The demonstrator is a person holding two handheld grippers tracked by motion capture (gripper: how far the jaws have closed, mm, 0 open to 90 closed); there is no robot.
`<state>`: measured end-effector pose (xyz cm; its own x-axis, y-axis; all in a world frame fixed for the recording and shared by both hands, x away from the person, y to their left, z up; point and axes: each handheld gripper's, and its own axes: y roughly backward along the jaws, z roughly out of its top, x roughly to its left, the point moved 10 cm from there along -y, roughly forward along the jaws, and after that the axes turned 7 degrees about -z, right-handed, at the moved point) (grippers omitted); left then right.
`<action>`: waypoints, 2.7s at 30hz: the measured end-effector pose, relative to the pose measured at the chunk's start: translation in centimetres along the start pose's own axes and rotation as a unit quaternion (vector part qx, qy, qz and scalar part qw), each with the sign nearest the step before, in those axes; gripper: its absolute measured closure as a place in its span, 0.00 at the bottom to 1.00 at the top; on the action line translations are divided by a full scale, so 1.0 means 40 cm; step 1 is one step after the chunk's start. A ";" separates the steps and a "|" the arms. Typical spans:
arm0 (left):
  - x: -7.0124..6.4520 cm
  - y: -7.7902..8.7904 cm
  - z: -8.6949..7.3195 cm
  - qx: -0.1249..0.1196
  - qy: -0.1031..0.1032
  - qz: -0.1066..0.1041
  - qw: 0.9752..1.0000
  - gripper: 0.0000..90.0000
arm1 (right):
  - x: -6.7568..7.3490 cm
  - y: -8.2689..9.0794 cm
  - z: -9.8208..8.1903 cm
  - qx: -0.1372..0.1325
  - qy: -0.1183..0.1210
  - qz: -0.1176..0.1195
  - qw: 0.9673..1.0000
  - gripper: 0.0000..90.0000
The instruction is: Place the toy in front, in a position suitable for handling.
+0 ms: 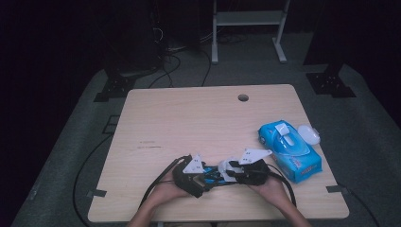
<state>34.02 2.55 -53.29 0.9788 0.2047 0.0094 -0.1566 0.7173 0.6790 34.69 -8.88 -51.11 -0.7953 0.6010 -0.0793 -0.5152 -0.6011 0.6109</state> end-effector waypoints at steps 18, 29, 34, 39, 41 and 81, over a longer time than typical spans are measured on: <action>0.007 -0.019 -0.021 0.029 -0.007 0.001 1.000 0.23 | -0.036 0.011 -0.046 0.020 -0.024 -0.006 0.999 0.94; 0.007 -0.021 -0.021 0.028 -0.008 0.002 1.000 0.23 | -0.032 0.053 -0.090 0.028 -0.029 -0.014 0.999 0.96; 0.007 -0.020 -0.021 0.028 -0.009 0.001 1.000 0.23 | 0.003 0.042 -0.060 0.009 -0.026 0.015 1.000 0.96; 0.007 -0.018 -0.022 0.027 -0.010 0.000 1.000 0.24 | -0.020 0.038 -0.071 0.021 -0.022 -0.002 1.000 0.96; 0.007 -0.018 -0.022 0.028 -0.011 0.000 1.000 0.24 | -0.043 0.043 -0.088 0.030 -0.029 -0.015 0.999 0.96; 0.008 -0.020 -0.022 0.024 -0.012 -0.006 1.000 0.24 | 0.042 0.021 -0.034 0.016 -0.009 0.018 1.000 0.96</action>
<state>34.36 2.62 -54.47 0.9837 0.1791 0.0182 -0.1382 0.6864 0.7139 32.50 -9.08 -51.80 -0.8072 0.5887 -0.0429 -0.4753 -0.6053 0.6385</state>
